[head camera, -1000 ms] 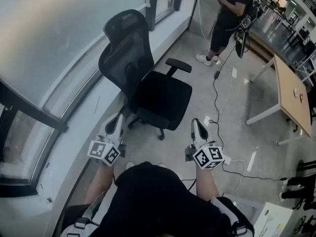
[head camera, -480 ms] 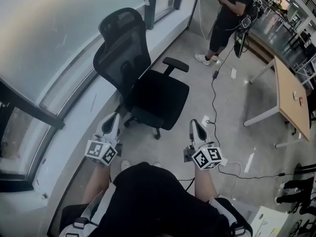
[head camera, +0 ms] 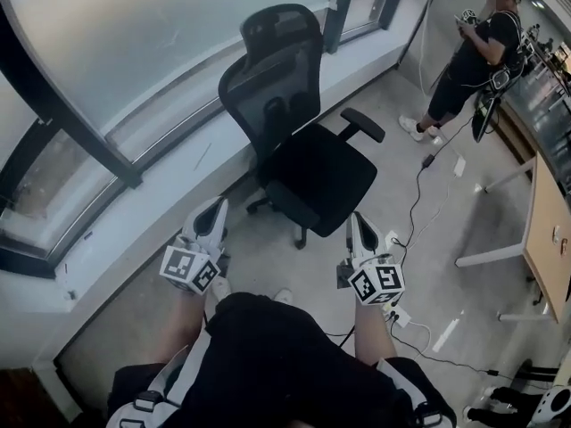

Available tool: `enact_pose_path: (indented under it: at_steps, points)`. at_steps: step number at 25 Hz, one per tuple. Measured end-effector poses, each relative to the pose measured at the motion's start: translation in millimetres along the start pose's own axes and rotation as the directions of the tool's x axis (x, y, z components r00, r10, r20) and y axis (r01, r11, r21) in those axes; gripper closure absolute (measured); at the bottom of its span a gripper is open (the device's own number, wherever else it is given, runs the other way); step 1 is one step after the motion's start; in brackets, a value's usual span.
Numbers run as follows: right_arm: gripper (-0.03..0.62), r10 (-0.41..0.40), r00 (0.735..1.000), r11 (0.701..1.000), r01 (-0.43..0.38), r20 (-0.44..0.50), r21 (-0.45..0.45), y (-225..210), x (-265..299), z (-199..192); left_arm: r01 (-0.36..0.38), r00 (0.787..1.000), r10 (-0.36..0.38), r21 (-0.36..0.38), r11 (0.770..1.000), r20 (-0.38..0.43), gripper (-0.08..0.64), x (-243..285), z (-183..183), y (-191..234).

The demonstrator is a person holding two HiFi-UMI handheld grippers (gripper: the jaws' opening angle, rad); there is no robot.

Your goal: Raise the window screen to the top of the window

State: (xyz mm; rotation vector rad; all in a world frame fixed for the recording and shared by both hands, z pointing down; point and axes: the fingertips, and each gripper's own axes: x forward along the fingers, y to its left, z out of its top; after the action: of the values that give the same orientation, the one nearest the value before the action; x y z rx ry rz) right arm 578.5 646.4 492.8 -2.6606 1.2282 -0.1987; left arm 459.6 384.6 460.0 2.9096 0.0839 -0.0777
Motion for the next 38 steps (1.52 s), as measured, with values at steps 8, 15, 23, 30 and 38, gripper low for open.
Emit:
enact_pose_path:
  at_steps: [8,15,23,30,38]
  points:
    - [0.588,0.073,0.997,0.997,-0.073,-0.006,0.021,41.5,31.5,-4.1,-0.105,0.994,0.105,0.003,0.994,0.033,0.552,-48.2,16.2,44.0]
    - [0.588,0.161,0.987,0.987,-0.161,-0.009,0.018,104.6,70.0,-8.5,-0.199,0.977,0.198,0.014,0.98,0.077,0.552,-99.3,42.2,94.7]
    - [0.588,0.28,0.959,0.96,-0.28,-0.047,0.004,173.7,111.6,-23.5,-0.315,0.943,0.313,0.006,0.949,0.11,0.554,-159.6,56.8,143.4]
    - [0.588,0.357,0.932,0.934,-0.357,-0.063,0.006,215.3,132.7,-32.2,-0.394,0.911,0.391,-0.001,0.919,0.132,0.555,-196.8,62.8,169.1]
    - [0.588,0.476,0.875,0.879,-0.477,-0.091,0.011,282.0,161.3,-46.0,-0.498,0.856,0.491,0.006,0.867,0.162,0.555,-247.9,69.8,204.4]
